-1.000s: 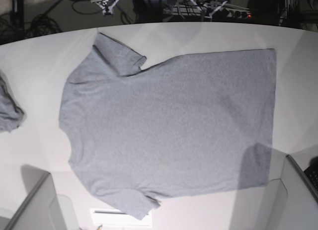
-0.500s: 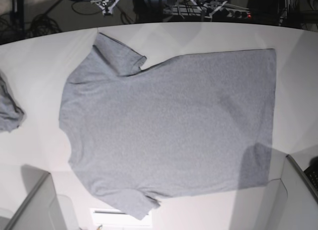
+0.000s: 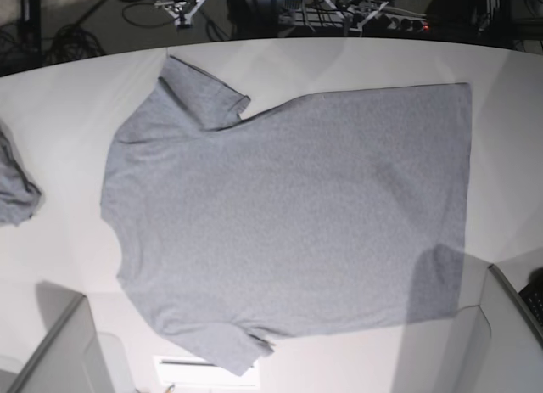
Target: Fold the T-shirt properly
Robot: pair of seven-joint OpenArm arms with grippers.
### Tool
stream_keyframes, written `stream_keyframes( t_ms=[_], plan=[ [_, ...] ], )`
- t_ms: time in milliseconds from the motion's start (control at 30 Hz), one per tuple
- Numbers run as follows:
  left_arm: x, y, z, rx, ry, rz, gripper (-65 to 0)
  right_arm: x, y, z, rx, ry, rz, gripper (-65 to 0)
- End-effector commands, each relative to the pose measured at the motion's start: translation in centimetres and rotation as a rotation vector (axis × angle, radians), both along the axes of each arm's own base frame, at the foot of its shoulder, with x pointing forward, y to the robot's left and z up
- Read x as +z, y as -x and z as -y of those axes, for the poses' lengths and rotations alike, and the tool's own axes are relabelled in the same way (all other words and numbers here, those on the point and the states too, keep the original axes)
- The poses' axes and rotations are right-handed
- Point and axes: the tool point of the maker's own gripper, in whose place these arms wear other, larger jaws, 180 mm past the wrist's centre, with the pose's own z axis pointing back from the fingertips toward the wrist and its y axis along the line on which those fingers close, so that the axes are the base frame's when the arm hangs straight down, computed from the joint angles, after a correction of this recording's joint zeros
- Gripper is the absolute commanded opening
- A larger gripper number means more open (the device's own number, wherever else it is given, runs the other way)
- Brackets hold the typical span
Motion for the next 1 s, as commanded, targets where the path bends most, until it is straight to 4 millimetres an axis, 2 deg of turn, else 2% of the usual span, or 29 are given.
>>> stream_keyframes(
  t_ms=[0, 67, 200, 333, 533, 633, 867, 967],
  plan=[
    [0.0, 0.3, -0.3, 0.002, -0.009, -0.003, -65.0, 0.0, 0.2, 0.4, 0.007, 0.013, -0.001, -65.0],
    [0.0, 0.6, -0.3, 0.003, -0.009, -0.012, -65.0, 0.1, 1.0, 0.4, 0.007, 0.013, -0.011, -65.0],
    [0.1, 3.1, -0.3, -0.003, -0.008, -0.039, -65.0, 0.2, 3.1, 0.6, 0.008, 0.015, -0.038, -65.0],
    [0.5, 4.1, -0.3, -0.009, -0.007, 0.015, -65.0, 0.5, 3.9, 1.7, 0.002, 0.024, -0.002, -65.0],
    [2.0, 6.3, -1.2, -0.026, -0.017, 0.073, -65.0, 1.5, 6.6, 2.9, 0.006, 0.031, 0.027, -65.0],
    [3.1, 7.1, -2.6, -0.044, -0.034, 0.100, -65.0, 2.1, 7.5, 4.3, -0.096, 0.072, 0.049, -65.0],
    [6.1, 6.8, -5.6, -0.102, -0.071, 0.195, -65.0, 3.8, 7.5, 8.0, -0.215, 0.164, 0.126, -65.0],
    [7.9, 6.4, -5.6, -0.123, -0.068, 0.245, -65.0, 5.0, 7.6, 9.7, -0.238, 0.204, 0.166, -65.0]
  ],
)
